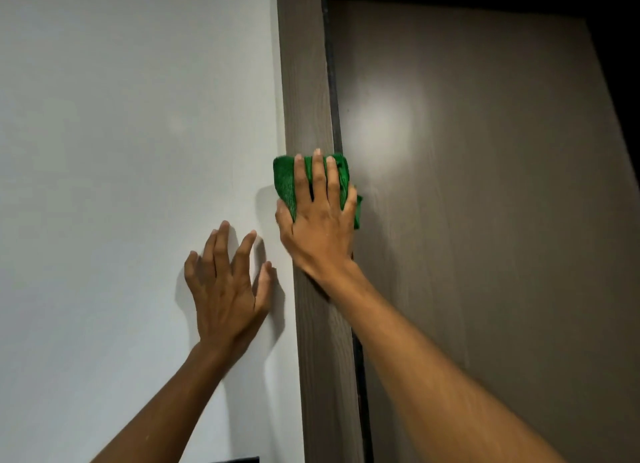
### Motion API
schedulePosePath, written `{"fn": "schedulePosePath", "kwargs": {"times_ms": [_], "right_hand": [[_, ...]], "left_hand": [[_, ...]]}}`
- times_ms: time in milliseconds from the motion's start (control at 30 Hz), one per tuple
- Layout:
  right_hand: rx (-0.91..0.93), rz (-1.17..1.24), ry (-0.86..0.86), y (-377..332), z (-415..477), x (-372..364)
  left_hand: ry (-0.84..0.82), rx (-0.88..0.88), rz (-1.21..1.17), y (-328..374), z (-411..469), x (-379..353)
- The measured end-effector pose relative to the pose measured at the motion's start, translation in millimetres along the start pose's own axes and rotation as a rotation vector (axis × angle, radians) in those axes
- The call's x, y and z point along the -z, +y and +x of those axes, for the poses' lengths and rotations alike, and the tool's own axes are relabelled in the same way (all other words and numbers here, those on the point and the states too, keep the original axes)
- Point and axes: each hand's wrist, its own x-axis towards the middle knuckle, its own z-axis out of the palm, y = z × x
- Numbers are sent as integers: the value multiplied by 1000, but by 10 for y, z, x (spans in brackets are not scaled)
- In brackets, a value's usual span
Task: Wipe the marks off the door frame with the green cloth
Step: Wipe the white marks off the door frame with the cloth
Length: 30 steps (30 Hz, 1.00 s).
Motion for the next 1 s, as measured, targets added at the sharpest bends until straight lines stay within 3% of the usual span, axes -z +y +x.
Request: {"fn": "schedulePosePath", "kwargs": {"times_ms": [67,133,233,333,400,533,667,733,800,900,1000], "right_hand": [[-10,-31,62,26,-394,-22],[-55,-61,-24,-35,-1102,-242],[-77,-102,18,76,-1571,-244],[-113,-74,-71,70,-2026,-228],[-120,-12,-152,33,-2434,-204],[-181,183,-310,14,-3084,32],[-217,465,-350,137,-3024,273],[-342,445,-240,183,-2953,337],[-631,422,-189,218,-2951,393],[-995,611,-341,312,-3122,517],[-1132,746,-410,590,-3704,737]], "left_hand": [[63,10,-71,35,-213,4],[-68,40,13,-44,-866,-62],[-97,-5,-39,59,-1063,-65],[-97,10,-113,84,-1289,-21],[-67,27,-202,99,-1586,48],[-187,104,-238,286,-2024,292],[-316,165,-246,460,-2215,425],[-366,228,-291,546,-2286,430],[-366,311,-379,646,-2358,445],[-358,324,-538,778,-2573,544],[-398,434,-744,995,-2981,721]]}}
